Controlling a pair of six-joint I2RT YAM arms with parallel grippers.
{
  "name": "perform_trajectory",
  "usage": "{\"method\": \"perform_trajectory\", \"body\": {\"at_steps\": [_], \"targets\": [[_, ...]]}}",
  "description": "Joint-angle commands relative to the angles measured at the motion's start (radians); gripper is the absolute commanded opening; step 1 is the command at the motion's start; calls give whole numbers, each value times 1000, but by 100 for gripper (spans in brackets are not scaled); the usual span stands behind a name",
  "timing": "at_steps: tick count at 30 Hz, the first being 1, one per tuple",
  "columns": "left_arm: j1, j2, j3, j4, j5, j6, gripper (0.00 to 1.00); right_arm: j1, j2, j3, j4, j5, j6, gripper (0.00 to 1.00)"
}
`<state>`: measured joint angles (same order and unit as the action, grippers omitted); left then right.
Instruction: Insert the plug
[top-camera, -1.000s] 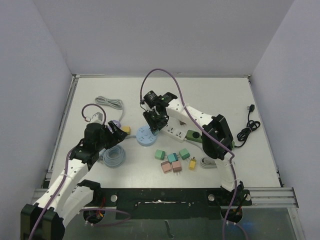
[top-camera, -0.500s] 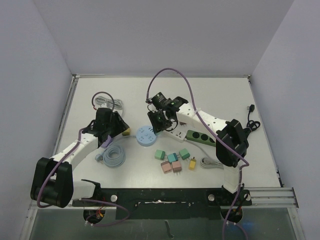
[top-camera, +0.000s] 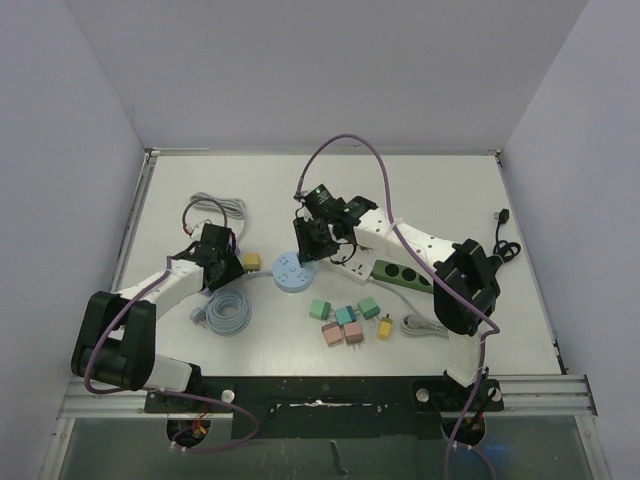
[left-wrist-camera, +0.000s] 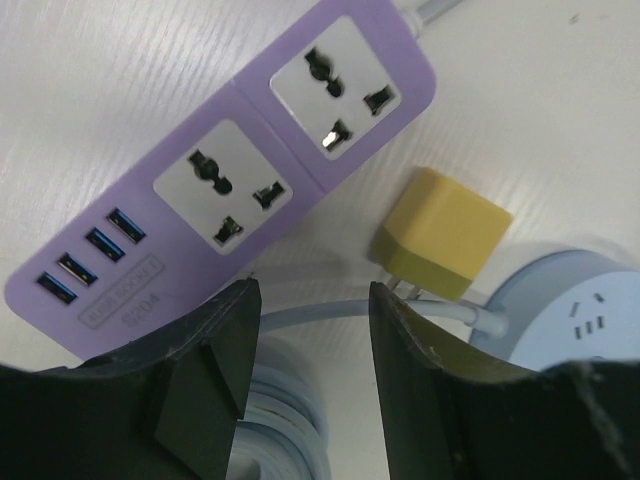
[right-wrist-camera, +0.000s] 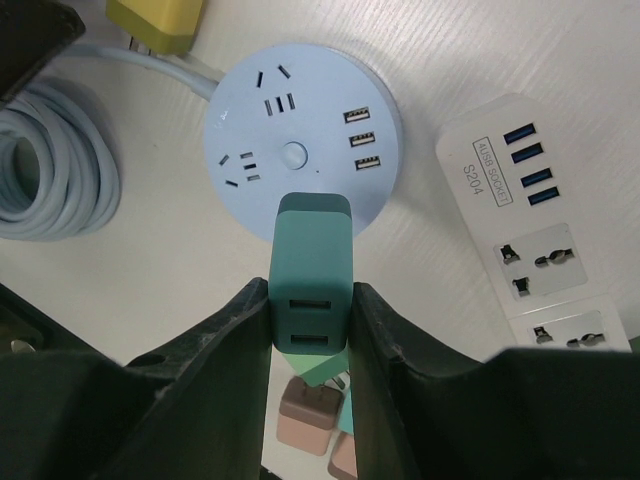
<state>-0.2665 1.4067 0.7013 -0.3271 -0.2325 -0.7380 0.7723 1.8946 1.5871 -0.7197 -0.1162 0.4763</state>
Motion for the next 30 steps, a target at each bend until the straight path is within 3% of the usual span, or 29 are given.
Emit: {"method": "perform_trajectory", "body": {"at_steps": [1,8,19,25,30], "targets": [[2,20,12,-11,-7,12,47,1,27,52,29,22,128,0],[-34,18,7,-33,25,5,47,2,53,88,-30,55,341,0],[-50,-134,-24,-52,76,-3,45,-4,93,172,-241,97,682,0],[-50,-276,100,-205,-52,35,50,-2,98,196,-345,119,826,0],[-50,-426,120,-247,0,81,52,2,130,254,-404,138,899,0]]}}
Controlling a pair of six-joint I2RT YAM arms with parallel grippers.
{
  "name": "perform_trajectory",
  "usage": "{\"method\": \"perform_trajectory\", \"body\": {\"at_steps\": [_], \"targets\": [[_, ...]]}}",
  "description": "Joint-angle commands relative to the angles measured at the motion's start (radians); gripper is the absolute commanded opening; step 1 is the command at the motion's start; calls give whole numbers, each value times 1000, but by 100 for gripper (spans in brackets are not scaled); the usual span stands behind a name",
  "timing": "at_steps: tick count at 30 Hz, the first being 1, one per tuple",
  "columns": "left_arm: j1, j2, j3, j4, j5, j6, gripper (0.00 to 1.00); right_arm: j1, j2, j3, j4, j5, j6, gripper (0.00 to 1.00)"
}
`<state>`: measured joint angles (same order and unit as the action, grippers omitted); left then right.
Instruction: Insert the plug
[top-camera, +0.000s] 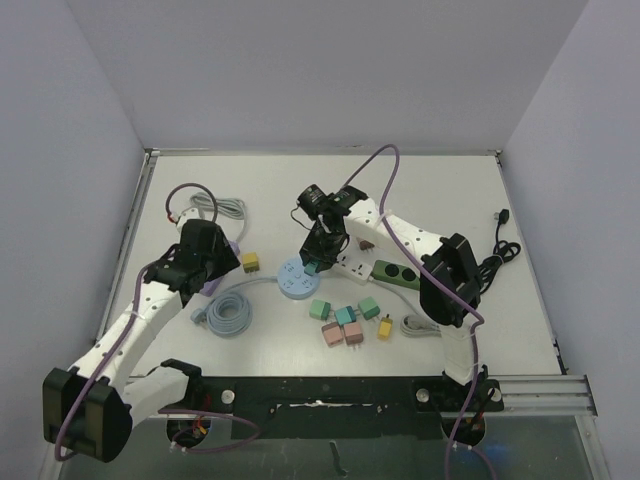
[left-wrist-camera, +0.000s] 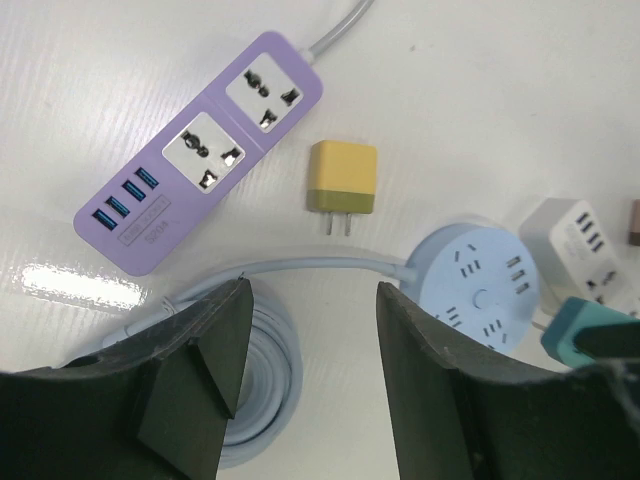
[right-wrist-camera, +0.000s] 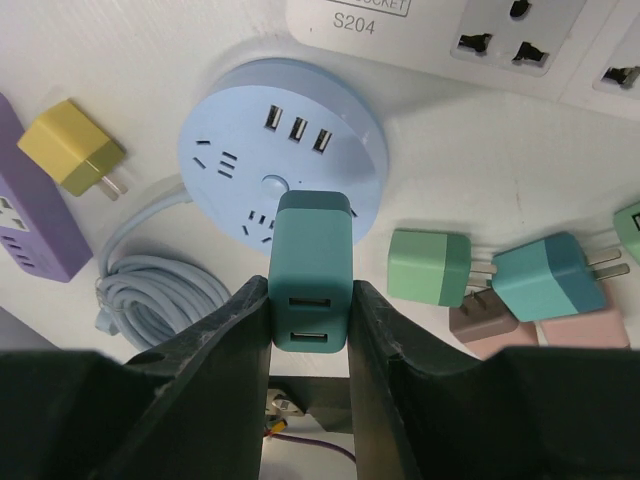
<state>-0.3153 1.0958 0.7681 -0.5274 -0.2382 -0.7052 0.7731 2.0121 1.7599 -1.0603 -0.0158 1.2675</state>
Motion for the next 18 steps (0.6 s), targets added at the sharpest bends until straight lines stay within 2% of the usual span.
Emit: {"method": "perform_trajectory", "body": {"at_steps": [1,11,18], "targets": [[-1,-146,48,-49,23,54,52,2,16,87,-68,36,126,0],[0,-426,-39,-88,181,87,56,35,55,78,-71,-19,277,0],[-2,-555,-82,-60,171,77,58,46,83,66,-109,3,364,0]]}}
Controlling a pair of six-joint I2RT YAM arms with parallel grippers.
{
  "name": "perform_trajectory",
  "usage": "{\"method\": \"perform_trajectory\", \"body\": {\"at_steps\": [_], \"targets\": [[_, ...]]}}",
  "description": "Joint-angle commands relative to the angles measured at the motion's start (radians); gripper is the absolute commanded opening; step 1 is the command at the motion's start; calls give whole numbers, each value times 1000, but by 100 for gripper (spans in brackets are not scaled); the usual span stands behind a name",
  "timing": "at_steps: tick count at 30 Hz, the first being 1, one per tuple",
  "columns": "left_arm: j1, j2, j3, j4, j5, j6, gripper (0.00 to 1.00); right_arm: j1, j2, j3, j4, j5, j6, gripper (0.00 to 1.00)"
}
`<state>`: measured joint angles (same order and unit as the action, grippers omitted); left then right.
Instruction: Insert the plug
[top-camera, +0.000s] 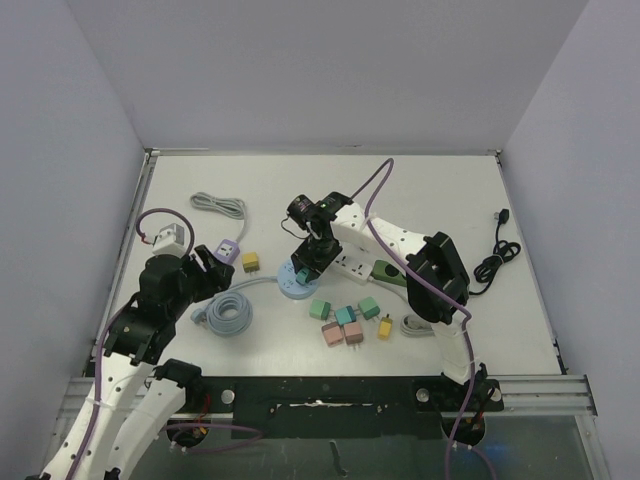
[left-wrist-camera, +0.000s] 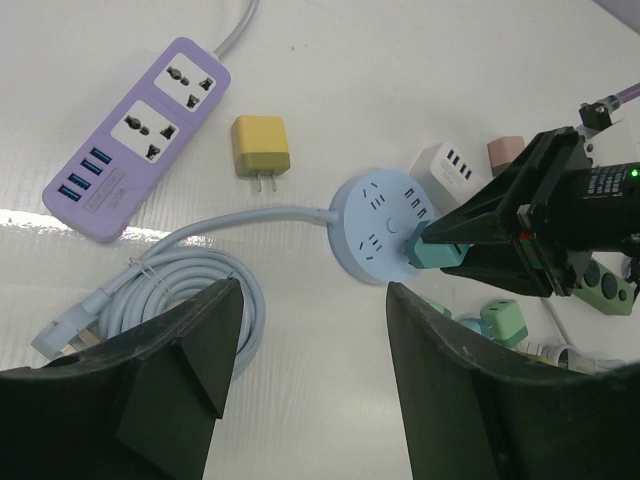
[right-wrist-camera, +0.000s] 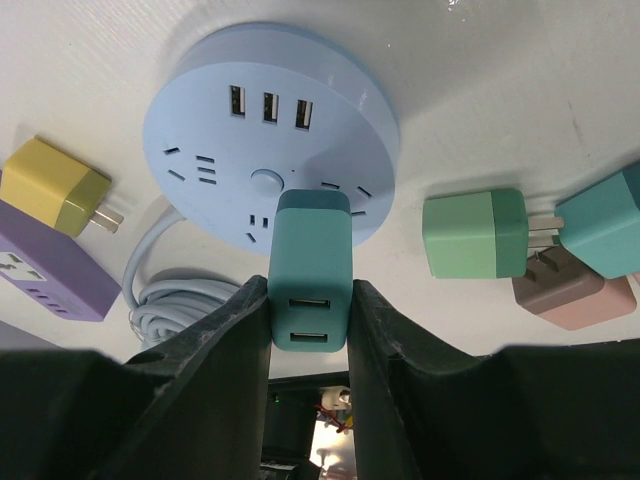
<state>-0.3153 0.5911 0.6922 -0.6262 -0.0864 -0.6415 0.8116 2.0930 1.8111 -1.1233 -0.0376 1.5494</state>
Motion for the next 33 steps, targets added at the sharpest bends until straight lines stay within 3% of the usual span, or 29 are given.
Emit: {"method": "perform_trajectory", "body": {"at_steps": [1,9,19,33], "targets": [[-2,-59,-9,43,19,12,58,7,4,13,-49,35,90,0],[-6,-65,-18,49,-1,5,59,7,5,29,-132,98,120,0],[-15,-66,-20,49,-16,2,59,17,47,45,-69,58,73,0],[-16,-68,-16,38,-40,-4,59,56,111,26,-147,167,183,0]]}}
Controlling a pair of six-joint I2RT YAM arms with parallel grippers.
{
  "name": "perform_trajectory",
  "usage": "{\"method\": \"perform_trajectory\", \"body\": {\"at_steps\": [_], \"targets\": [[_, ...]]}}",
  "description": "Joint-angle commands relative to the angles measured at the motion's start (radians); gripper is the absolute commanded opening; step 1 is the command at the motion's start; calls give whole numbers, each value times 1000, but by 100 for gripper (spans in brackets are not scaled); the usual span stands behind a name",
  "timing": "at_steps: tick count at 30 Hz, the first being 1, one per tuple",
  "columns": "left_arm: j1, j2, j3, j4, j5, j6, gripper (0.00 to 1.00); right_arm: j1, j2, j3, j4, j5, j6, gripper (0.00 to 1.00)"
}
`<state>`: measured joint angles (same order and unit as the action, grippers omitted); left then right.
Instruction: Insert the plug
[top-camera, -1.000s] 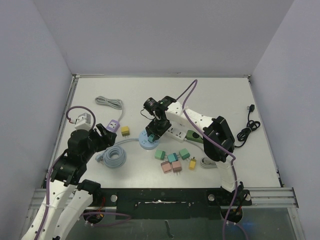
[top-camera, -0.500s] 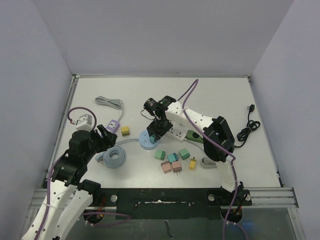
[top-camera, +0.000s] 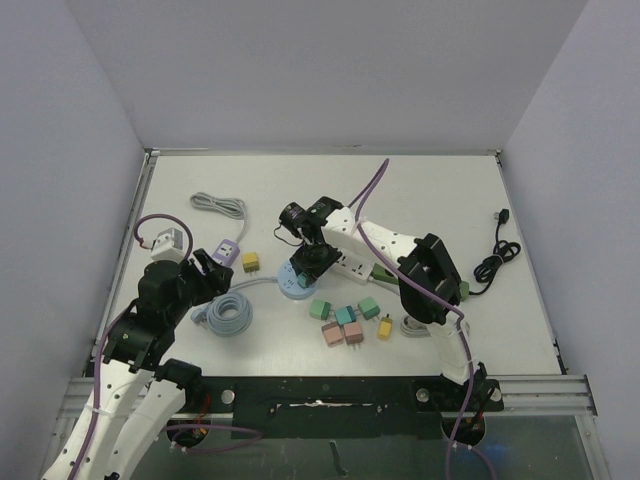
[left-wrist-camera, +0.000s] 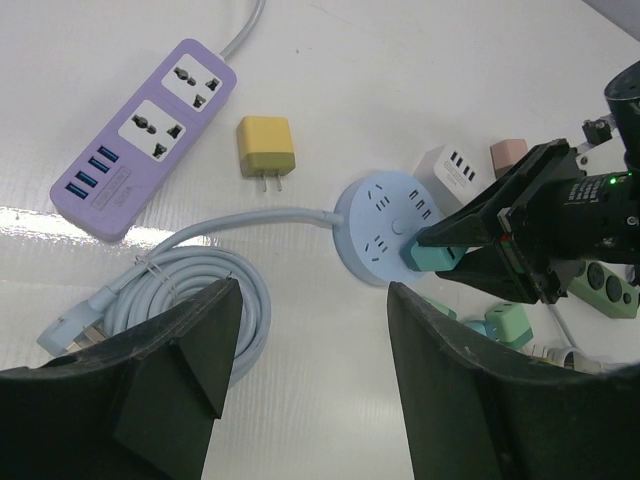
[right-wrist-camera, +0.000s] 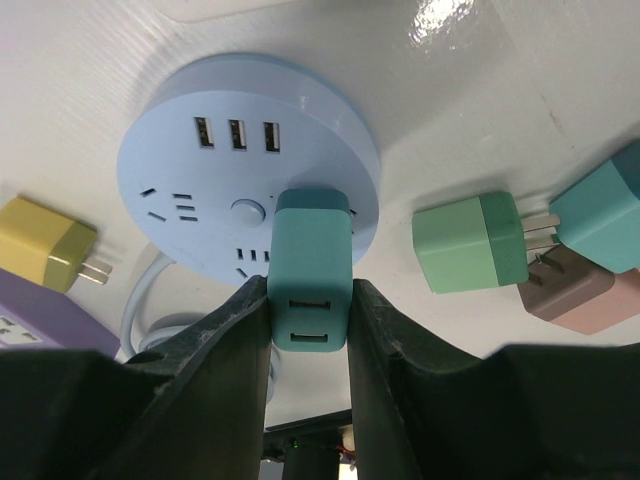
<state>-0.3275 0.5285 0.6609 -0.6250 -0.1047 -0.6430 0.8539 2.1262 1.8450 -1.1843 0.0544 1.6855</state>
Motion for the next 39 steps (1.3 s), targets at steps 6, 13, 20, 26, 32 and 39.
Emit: {"method": "perform_trajectory", "body": {"at_steps": [6,13,20,26,32,39], "targets": [[-4,-7,15,31,-33,-7,59,13,140,13,-123,62,48,0],[-4,-2,17,28,-44,-10,59,-8,149,-77,-51,-41,45,0],[-4,-13,19,22,-59,-14,59,-34,196,-102,-57,-108,24,0],[-4,-21,17,22,-63,-17,59,-42,243,-53,-88,-141,-4,0],[-4,-23,17,18,-66,-18,60,-41,253,12,-129,-112,-17,0],[-4,-1,21,26,-44,-5,62,-31,116,114,-180,77,-13,37]]}}
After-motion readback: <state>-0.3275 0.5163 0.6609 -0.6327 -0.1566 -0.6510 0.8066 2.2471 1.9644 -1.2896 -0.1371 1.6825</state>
